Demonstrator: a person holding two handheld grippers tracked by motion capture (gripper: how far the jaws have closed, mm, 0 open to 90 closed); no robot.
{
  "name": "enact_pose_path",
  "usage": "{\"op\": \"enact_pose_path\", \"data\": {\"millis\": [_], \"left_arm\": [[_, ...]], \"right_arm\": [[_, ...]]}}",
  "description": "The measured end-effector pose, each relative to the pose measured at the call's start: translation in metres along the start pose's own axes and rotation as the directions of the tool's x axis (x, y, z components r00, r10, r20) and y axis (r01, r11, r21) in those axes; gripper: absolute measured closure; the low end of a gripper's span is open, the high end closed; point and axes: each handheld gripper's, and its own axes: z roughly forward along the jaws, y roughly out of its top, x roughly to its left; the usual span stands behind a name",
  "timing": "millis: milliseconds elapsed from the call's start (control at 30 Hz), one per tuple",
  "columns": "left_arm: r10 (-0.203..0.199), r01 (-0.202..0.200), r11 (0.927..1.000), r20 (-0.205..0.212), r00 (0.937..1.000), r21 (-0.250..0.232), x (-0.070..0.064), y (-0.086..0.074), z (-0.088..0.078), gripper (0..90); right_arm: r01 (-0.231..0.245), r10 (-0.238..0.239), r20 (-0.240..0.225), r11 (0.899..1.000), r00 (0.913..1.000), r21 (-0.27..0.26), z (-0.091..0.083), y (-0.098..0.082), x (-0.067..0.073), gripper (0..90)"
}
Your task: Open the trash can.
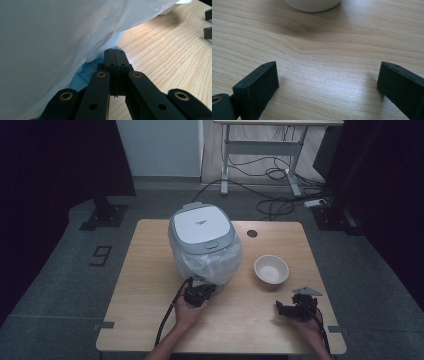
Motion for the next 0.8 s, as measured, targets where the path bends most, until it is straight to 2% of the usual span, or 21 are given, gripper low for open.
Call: {"op": "enact_pose_path", "data": {"millis": [300, 800], "left_arm": [[0.011, -0.011, 0.9999, -0.024, 0.9997, 0.003, -0.0014, 0.0000, 0.0014, 90.0], [0.018, -0.017, 0.9996, -0.037, 0.9991, 0.023, -0.0030, 0.0000, 0.0028, 90.0]], "right_arm": [[-0.001, 0.001, 0.000, 1.000, 1.0000, 0.000, 0.0000, 0.0000, 0.0000, 2.8], [0.002, -0.002, 0.001, 1.000, 1.0000, -0.002, 0.0001, -0.0001, -0.0002, 2.8]]}}
